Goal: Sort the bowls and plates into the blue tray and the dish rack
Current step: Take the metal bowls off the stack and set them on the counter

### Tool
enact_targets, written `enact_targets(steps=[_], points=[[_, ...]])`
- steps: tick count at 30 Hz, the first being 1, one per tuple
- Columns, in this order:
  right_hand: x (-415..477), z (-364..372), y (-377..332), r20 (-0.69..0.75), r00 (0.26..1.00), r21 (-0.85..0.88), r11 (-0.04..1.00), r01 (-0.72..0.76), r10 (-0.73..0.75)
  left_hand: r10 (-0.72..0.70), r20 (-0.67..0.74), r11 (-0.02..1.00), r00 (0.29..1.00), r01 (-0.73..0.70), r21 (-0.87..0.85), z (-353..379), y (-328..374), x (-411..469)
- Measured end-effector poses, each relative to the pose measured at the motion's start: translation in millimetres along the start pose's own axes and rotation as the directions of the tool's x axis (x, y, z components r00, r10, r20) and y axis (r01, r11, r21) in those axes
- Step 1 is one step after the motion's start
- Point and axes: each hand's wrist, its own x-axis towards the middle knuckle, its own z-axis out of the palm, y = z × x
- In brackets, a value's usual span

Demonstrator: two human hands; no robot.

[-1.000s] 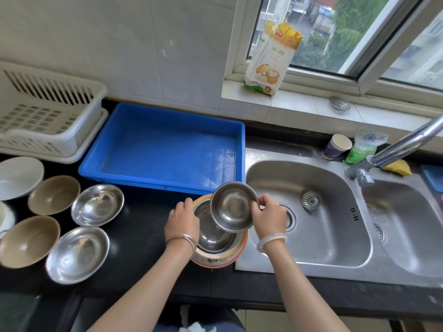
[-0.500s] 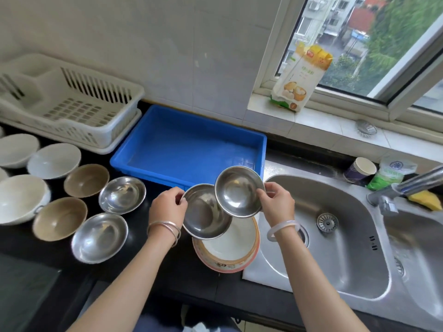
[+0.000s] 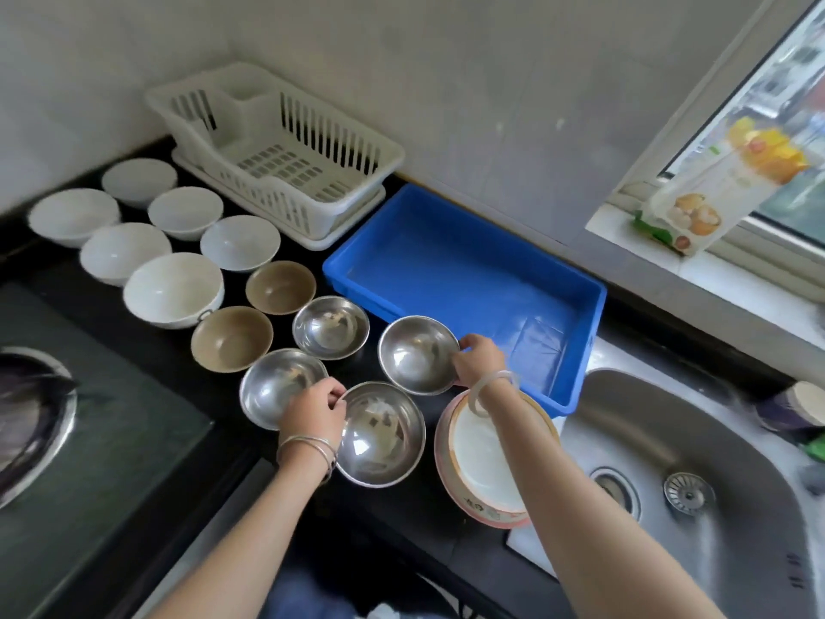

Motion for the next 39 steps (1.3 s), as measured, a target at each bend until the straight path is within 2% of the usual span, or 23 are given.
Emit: enact_targets(steps=[4,15,19,24,29,37,39], points=[[4.9,13.8,-8.5,0.038,0.999,-0.128,0.991,-0.026,0.031,-0.024,0.021,1.0,0.999,0.024,0.017,2.2,-5.6,5.9],[14.1,35.1,-4.6,0.029,0.993,-0.273,0.956,-0.103,0.115,0.035,0.054,0.994,0.998,-0.041,0.103,12.2,-17.2,13.5],[16.6,39.4,-4.6,0.031,0.988,-0.242,0.96,-0.139,0.151,0.071,0.053,0.987,0.996,-0.078,0.14,15.7,-18.8,16.3],[20.2,51.8,-8.2,0.045,0.98,-0.091,0.977,-0.191,0.196,0.097,0.062,0.985,0.993,-0.105,0.136,17.0,-20.5,22.2],[16.2,57.5,-7.9,0.004,0.979,-0.077,0.976,-0.203,0.204,0.14,0.043,0.981,0.989,-0.145,0.131,21.1,-21.7,25.7],[16.1,57.7,-8.3,0.118,0.969,0.04,0.974,-0.221,0.215,0.187,0.049,0.971,0.981,-0.192,0.143,26.0,-21.8,31.5],[11.4,54.1,-10.3,0.114,0.979,0.021,0.984,-0.174,0.171,0.195,0.058,0.966,0.979,-0.202,0.164,26.6,-21.2,32.6]])
